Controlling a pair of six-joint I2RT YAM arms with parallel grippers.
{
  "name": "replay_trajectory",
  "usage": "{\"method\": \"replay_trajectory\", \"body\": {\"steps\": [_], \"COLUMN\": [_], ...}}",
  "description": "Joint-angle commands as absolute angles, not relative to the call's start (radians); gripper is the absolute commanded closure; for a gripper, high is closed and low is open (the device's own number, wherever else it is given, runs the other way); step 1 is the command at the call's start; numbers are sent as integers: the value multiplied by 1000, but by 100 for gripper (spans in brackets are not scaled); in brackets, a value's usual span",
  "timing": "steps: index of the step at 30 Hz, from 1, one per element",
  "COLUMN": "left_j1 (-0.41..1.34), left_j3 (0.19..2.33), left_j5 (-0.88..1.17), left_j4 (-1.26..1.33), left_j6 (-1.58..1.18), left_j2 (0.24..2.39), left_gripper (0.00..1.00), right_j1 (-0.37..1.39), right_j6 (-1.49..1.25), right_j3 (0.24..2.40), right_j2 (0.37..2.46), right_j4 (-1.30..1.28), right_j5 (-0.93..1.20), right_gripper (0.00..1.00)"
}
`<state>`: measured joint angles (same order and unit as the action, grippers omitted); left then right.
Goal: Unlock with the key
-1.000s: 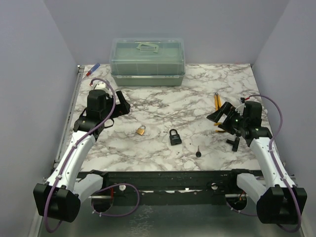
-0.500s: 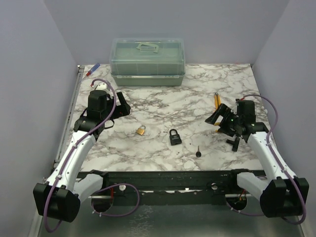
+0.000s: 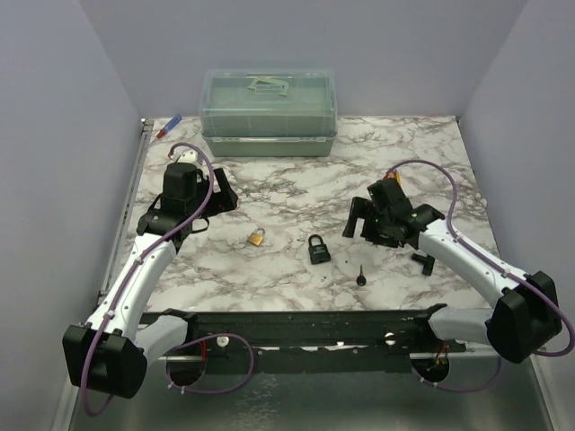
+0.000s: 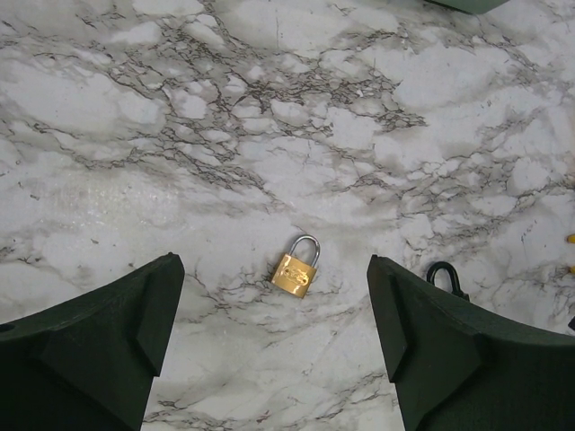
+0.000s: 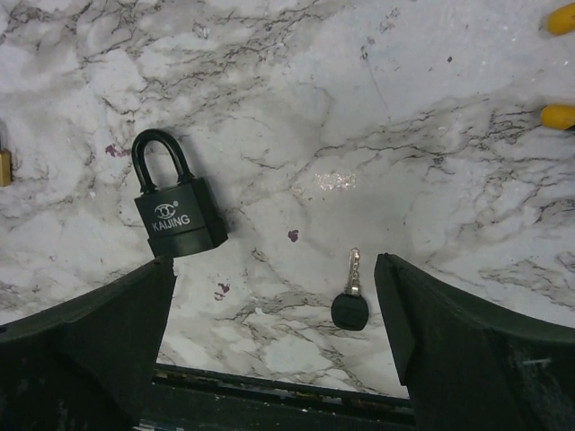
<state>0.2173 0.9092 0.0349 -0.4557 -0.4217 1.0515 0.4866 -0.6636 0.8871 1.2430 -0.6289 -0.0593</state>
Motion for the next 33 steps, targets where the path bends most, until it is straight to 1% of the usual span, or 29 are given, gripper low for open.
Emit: {"method": "replay_trajectory", "body": {"steps": [1, 5, 8, 18, 24, 27, 30, 33], "left_j1": [220, 222, 221, 225, 224, 225, 226, 227], "left_j3": [943, 942, 941, 942, 941, 940, 940, 940], "left_j5": [17, 15, 15, 11, 9, 9, 9, 11], "left_j4": [-465, -465, -466, -467, -467, -467, -467, -466], "left_j6": [-408, -408, -409, -409, -410, -410, -410, -411], "left_j2": [1053, 1048, 1048, 1045, 1046, 1046, 1047, 1049], "left_gripper": [11, 12, 13, 15, 16, 17, 18, 18], "right_j1": [566, 608, 634, 724, 751, 754, 754, 753], "right_j6": [-751, -799, -823, -963, -1056, -1078, -1082, -1086], "right_j3": [889, 858, 842, 786, 760, 733, 709, 702], "right_j2": [1250, 1265, 1283, 1300, 1316, 1312, 1316, 1340], "right_j4": [-701, -709, -728, -780, -834, -823, -800, -783], "right_j5": [-193, -204, -201, -237, -276, -280, -288, -295], "right_gripper": [0, 1, 4, 8, 12, 17, 26, 29]}}
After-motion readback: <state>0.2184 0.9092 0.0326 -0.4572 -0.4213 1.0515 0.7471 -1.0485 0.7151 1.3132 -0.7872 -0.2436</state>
